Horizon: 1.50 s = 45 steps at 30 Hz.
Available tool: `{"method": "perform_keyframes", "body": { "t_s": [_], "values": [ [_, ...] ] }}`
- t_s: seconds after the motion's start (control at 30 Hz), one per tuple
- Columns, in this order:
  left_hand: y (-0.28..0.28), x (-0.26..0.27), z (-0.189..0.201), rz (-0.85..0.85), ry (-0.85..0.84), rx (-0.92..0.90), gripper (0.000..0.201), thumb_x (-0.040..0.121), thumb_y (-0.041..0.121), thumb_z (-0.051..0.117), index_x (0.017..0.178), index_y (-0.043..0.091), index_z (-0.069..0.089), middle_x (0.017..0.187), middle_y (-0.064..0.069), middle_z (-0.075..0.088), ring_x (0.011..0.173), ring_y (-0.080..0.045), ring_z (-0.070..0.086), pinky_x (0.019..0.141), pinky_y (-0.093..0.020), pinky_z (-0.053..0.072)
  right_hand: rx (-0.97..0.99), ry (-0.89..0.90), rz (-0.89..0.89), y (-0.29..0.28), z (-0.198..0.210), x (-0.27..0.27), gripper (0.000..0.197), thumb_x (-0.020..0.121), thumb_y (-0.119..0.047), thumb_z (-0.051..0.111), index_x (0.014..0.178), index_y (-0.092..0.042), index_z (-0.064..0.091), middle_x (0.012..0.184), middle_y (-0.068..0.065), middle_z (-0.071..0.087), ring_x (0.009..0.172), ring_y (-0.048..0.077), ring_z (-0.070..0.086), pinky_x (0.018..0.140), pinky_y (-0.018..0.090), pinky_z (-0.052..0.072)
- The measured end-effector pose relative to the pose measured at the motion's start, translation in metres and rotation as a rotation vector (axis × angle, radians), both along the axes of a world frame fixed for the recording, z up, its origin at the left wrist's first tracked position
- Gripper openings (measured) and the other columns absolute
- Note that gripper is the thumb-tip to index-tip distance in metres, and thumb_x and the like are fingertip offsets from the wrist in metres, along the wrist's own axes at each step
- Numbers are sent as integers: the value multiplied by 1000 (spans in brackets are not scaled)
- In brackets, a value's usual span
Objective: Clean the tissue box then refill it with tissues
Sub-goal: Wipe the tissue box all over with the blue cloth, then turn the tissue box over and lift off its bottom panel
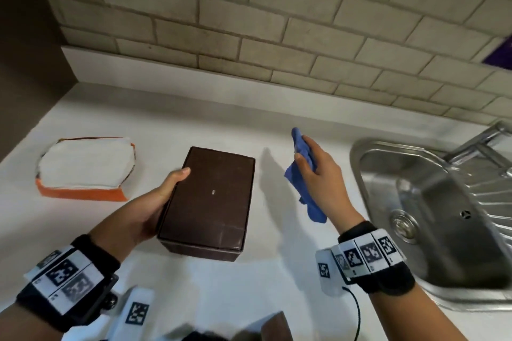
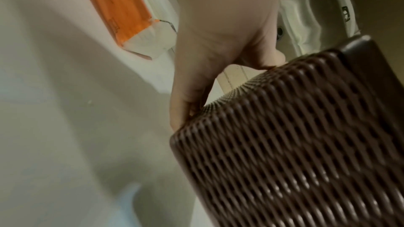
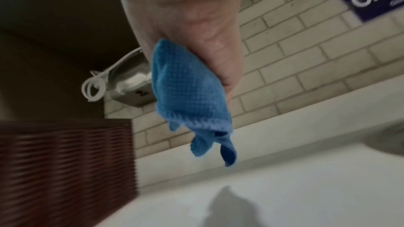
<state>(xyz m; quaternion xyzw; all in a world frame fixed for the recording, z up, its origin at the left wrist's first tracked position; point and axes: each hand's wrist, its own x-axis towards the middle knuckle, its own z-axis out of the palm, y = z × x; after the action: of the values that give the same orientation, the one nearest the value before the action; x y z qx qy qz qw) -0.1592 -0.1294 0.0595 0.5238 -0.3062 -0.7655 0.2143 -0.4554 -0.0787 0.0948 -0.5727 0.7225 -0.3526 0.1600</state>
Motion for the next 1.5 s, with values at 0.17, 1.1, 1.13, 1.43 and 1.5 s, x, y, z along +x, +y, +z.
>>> {"method": "perform_keyframes", "body": {
  "t_s": [0.17,1.1,1.13,1.43,1.5],
  "values": [
    [-2,-2,3,-7,-24,23,47,95,51,48,101,11,72,93,-8,80,67,-15,76,77,-30,52,88,253,-18,-9,-19,-33,47,99,-27,45,145,-25,36,126,11,54,105,29,58,79,29,42],
    [-10,-9,25,-402,-141,-90,43,95,43,53,111,8,71,105,-11,76,92,-25,71,91,-32,53,782,-651,586,-9,19,56,63,86,-46,54,143,-29,35,133,-11,58,125,4,53,98,15,42],
    [-10,-7,22,-422,-159,-94,40,93,43,55,106,9,72,100,-11,76,86,-23,71,88,-31,53,825,-672,595,-6,17,59,60,87,-41,58,142,-28,38,132,-8,61,122,6,56,101,20,43],
    [-10,23,10,-239,-96,-116,60,79,64,51,106,18,78,118,-9,71,102,-20,63,94,-33,49,685,-947,319,7,-4,58,50,81,-37,70,127,-23,57,125,8,66,112,21,62,107,40,41],
    [-18,29,4,-73,-94,-115,68,80,72,46,116,20,71,131,-5,66,109,-18,63,101,-37,44,586,-1022,215,5,-7,53,47,82,-38,69,126,-26,59,124,8,67,112,23,62,106,46,41]
  ]
}}
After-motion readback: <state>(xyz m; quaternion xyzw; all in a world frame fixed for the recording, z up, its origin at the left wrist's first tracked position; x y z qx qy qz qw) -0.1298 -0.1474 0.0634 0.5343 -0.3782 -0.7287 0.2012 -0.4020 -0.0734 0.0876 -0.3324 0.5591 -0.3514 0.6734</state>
